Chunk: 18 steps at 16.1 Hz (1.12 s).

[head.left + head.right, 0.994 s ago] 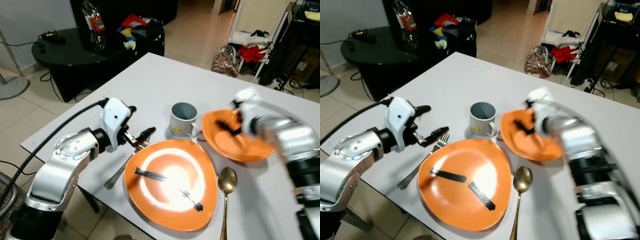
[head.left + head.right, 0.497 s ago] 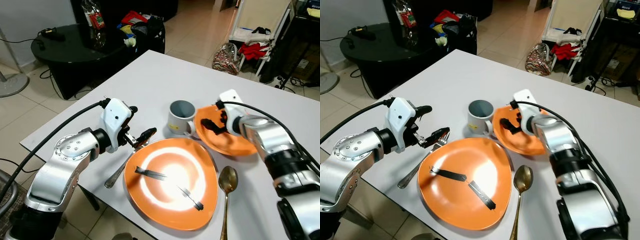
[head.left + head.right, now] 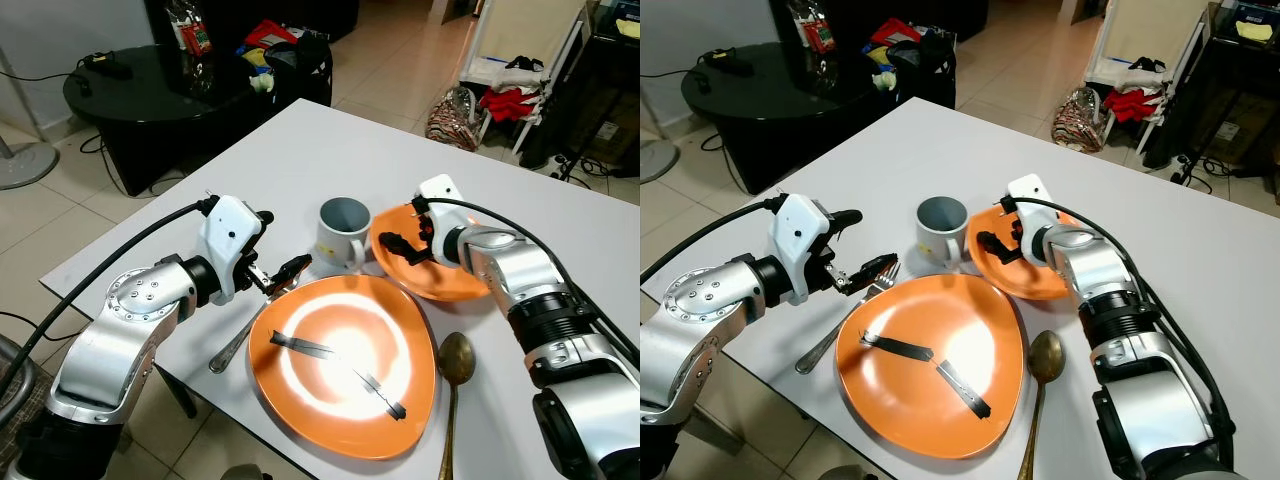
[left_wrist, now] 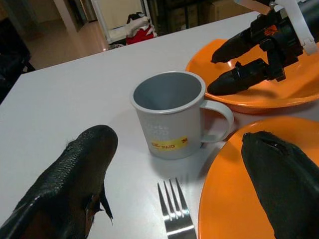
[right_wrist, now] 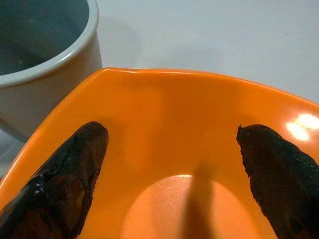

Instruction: Setting the table

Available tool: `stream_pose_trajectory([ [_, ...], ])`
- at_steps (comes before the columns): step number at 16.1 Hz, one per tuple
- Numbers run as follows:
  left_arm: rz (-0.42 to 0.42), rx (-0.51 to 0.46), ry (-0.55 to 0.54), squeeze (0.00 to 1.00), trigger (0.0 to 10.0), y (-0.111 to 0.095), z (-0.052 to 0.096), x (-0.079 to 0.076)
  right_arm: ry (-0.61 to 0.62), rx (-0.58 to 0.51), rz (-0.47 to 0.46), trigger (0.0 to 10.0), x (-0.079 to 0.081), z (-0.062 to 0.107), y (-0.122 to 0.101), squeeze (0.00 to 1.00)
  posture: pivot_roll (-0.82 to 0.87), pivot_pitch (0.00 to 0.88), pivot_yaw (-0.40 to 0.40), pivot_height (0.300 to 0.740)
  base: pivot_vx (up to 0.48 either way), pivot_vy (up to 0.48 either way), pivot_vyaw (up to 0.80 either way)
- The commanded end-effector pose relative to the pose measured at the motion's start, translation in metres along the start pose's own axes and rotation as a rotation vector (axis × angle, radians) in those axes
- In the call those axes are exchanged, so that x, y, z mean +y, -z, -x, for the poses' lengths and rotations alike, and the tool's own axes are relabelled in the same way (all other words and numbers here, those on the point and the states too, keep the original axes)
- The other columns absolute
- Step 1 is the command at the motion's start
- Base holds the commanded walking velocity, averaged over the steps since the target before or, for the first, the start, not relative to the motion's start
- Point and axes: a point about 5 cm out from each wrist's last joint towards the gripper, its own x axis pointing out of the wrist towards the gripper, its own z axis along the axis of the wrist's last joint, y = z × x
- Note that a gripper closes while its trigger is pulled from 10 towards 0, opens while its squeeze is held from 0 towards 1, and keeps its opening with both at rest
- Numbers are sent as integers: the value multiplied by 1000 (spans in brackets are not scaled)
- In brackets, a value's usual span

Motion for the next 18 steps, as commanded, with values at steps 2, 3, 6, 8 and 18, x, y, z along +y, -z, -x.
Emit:
stream_pose_trajectory([
  [2,-13,-7,-7,0,10000,-3,2,2,-20,-14,-22,10000,-1,1,-6,0,127,0,-33,740,0,0,0],
  [3,-13,-7,-4,0,10000,-3,1,2,-39,-18,-37,10000,0,3,-7,0,121,0,-26,740,0,0,0],
  [6,-19,-5,8,0,10000,-3,-1,2,-26,-23,-29,10000,-5,10,-7,0,115,0,-16,740,0,0,0],
  [8,-18,-8,11,0,10000,-4,-1,2,5,-30,-15,10000,-14,21,-9,0,114,0,-17,740,0,0,0],
  [18,72,-138,-390,0,10000,-13,16,13,227,-510,-116,10000,22,120,-15,0,67,0,3,740,0,0,0],
])
